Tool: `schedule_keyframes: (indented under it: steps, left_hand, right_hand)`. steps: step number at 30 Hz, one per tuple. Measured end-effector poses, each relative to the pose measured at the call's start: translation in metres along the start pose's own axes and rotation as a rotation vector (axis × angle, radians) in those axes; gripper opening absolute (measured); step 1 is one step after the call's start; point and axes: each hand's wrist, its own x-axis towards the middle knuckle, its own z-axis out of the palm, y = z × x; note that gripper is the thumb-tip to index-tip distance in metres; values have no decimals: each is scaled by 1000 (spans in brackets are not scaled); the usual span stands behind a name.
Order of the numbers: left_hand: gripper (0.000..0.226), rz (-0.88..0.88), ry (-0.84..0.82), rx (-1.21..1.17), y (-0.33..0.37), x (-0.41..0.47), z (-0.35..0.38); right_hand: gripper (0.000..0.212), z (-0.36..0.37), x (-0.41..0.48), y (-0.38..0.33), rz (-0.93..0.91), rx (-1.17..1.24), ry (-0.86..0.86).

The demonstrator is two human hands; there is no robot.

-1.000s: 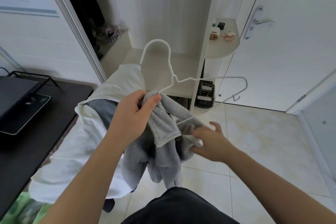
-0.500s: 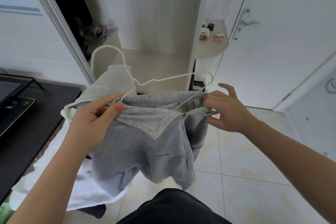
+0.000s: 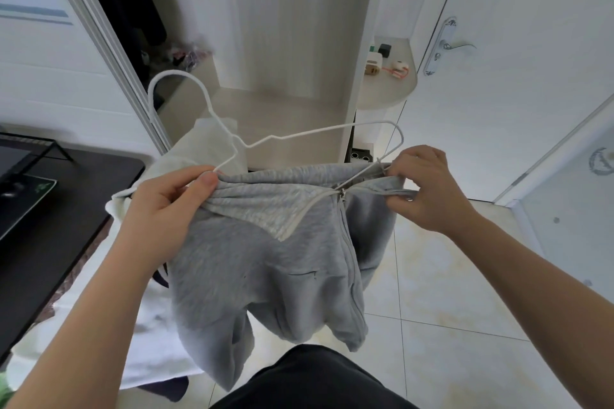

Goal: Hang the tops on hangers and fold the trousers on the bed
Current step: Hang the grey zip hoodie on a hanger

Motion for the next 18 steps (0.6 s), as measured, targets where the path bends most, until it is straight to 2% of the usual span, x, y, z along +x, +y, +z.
schedule_keyframes:
  steps: [3, 7, 9, 15, 18]
  left_hand:
    - [49, -14, 0, -6, 0, 2, 3]
    - [53, 21, -56, 3, -1, 3, 7]
    - [54, 25, -68, 25, -1, 4, 8]
    - [28, 44, -56, 123, -3, 6, 11]
    - [28, 27, -7, 130, -1, 8, 16]
  right_hand:
    - [7, 3, -2, -3, 81, 134, 33]
    - [21, 3, 0, -13, 71, 205, 11]
    - [18, 2, 2, -16, 56, 217, 33]
    - [14, -3, 2, -27, 19, 175, 80]
    - [14, 2, -1, -34, 37, 198, 42]
